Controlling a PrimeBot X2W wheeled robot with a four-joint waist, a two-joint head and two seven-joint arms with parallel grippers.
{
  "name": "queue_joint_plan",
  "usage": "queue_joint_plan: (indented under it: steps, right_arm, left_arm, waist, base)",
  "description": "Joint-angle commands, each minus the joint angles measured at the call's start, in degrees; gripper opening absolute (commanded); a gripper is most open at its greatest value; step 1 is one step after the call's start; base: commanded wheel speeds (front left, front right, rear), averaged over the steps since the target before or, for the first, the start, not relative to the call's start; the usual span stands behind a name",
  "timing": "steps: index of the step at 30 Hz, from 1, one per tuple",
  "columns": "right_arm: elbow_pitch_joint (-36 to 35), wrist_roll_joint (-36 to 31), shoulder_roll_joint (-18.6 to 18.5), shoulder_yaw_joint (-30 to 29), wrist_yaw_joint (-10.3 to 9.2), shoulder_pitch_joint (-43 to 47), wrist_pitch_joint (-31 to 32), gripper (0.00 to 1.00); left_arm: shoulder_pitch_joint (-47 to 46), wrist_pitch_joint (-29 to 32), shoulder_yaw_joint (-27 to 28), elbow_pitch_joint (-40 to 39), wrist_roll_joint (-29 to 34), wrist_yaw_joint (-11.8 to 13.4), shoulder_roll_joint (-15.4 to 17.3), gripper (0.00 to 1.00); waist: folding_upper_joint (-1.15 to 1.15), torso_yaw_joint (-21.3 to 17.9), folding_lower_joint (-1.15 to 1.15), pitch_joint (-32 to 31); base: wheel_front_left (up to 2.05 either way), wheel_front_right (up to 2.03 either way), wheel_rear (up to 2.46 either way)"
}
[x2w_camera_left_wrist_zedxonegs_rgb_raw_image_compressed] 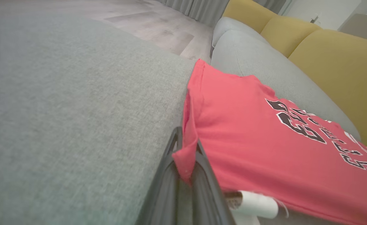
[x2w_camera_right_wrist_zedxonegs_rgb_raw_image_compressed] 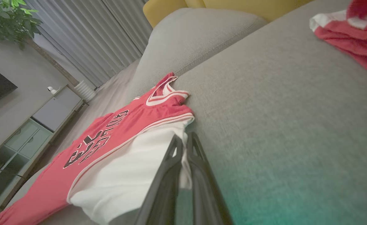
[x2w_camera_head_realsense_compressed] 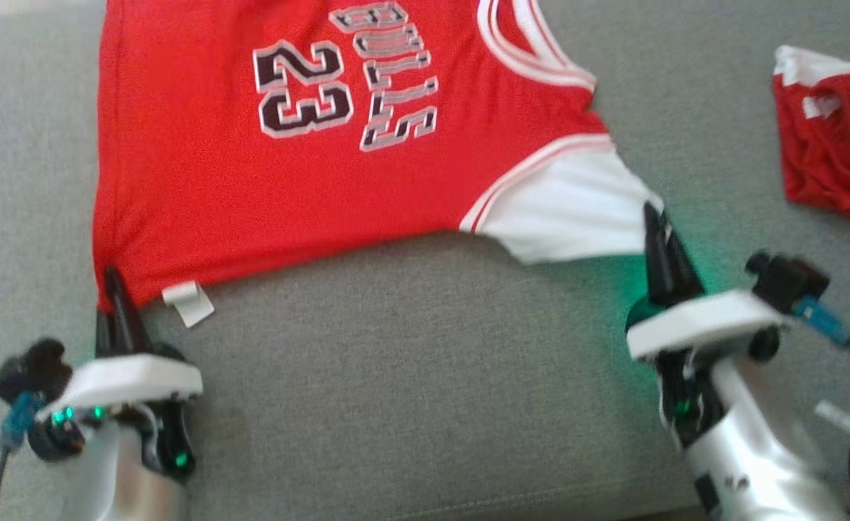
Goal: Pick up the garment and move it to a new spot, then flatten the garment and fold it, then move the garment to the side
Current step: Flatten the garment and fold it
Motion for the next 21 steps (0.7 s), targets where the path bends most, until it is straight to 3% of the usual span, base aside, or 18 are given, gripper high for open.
queue_joint_plan:
  steps: [1,14,21]
  right_arm:
    - [-2.3,1.6,0.3,1.2,0.2,3.3,-0.4,0.0]
    - [-3.6,3.5,-0.1,2.2,0.2,18.6,-0.4,0.0]
    - [-4.7,4.3,-0.7,2.9,0.2,24.0,-0.4,0.0]
  left_arm:
    - [4.6,-0.3,0.7,-0.3,-2.6,-0.3,1.4,0.0]
    - [19.1,-0.3,-6.8,-0.5,-9.7,-0.2,1.4,0.0]
    - [24.3,-0.3,-8.5,-2.7,-11.1,0.4,1.4,0.0]
  waist:
    - [0.0,-0.5,0.01,-3.2]
    - [0.0,-0.2,0.01,-14.5]
    - [0.0,0.7,0.01,-17.0]
  base:
    - [0.0,0.0,0.0]
    - [0.0,0.0,0.0]
    - [0.0,0.0,0.0]
